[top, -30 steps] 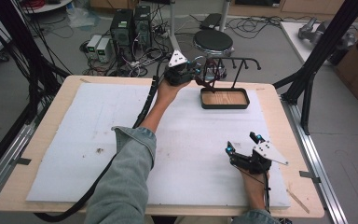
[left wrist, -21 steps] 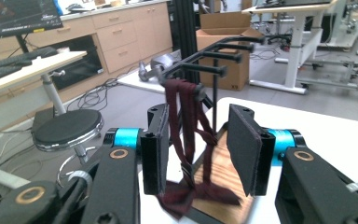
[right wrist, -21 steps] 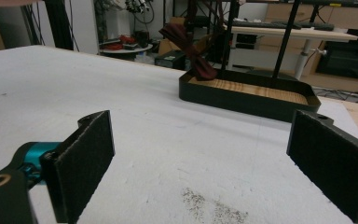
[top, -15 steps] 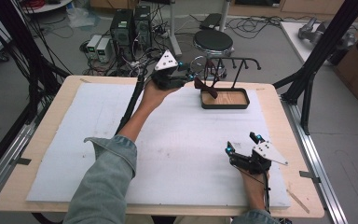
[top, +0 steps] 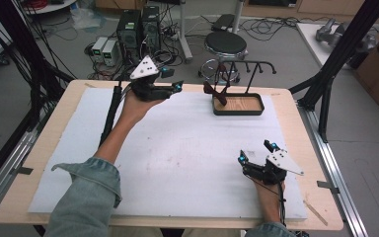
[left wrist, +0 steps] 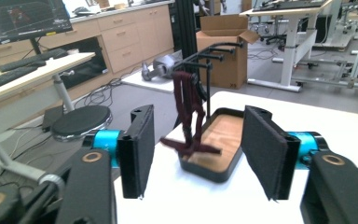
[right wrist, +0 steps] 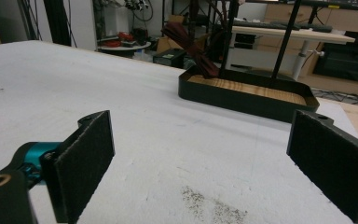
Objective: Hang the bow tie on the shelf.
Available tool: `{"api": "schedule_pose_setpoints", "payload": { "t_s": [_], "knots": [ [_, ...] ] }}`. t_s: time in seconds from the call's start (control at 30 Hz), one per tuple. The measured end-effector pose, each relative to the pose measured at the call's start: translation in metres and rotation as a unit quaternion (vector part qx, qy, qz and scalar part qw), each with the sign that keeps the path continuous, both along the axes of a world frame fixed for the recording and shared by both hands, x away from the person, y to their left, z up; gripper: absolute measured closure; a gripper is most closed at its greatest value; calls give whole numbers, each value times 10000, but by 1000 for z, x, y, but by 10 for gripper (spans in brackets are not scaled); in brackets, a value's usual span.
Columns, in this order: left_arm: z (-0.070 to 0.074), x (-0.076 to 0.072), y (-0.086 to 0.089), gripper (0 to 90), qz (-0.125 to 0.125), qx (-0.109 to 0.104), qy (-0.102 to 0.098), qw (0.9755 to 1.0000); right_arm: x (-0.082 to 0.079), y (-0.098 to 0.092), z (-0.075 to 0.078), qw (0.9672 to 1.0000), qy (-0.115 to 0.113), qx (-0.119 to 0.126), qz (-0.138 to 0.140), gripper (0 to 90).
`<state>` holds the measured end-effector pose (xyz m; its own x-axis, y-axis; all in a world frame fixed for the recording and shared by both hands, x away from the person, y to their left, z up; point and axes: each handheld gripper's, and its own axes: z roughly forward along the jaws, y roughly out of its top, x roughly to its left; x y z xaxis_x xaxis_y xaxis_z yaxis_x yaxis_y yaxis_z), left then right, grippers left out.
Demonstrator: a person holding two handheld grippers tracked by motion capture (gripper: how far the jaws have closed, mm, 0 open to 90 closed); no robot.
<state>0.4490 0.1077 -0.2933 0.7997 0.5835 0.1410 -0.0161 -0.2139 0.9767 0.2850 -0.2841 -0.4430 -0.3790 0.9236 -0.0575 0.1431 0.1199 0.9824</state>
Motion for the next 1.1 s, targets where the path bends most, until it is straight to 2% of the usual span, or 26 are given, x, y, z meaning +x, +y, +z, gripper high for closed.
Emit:
{"api": "schedule_pose_setpoints", "payload": {
  "t_s": [0.1,0.23,0.43,0.63,0.73,0.9,1.0,1.1],
  "knots": [
    [-4,-13,15,394,146,78,-16,9999,0,0,0,10000,-4,-28,-20,65],
    [-11,-29,36,377,192,95,45,9998,0,0,0,10000,4,3,-43,65],
    [-22,-55,71,342,410,-29,5,9992,0,0,0,10000,0,-5,-49,65],
    [-34,-81,109,316,694,-126,104,9975,0,1,0,10000,2,-38,-67,65],
    [-42,-95,130,314,879,-162,146,9959,0,0,0,10000,14,-12,-81,65],
    [-60,-115,155,299,1151,-103,261,9930,0,0,0,10000,7,-48,-84,65],
    [-72,-127,165,274,1165,-66,339,9926,0,1,0,9999,11,-54,-106,65],
    [-86,-141,174,267,1249,27,426,9913,0,0,0,9999,22,0,-123,65]
  ]
}}
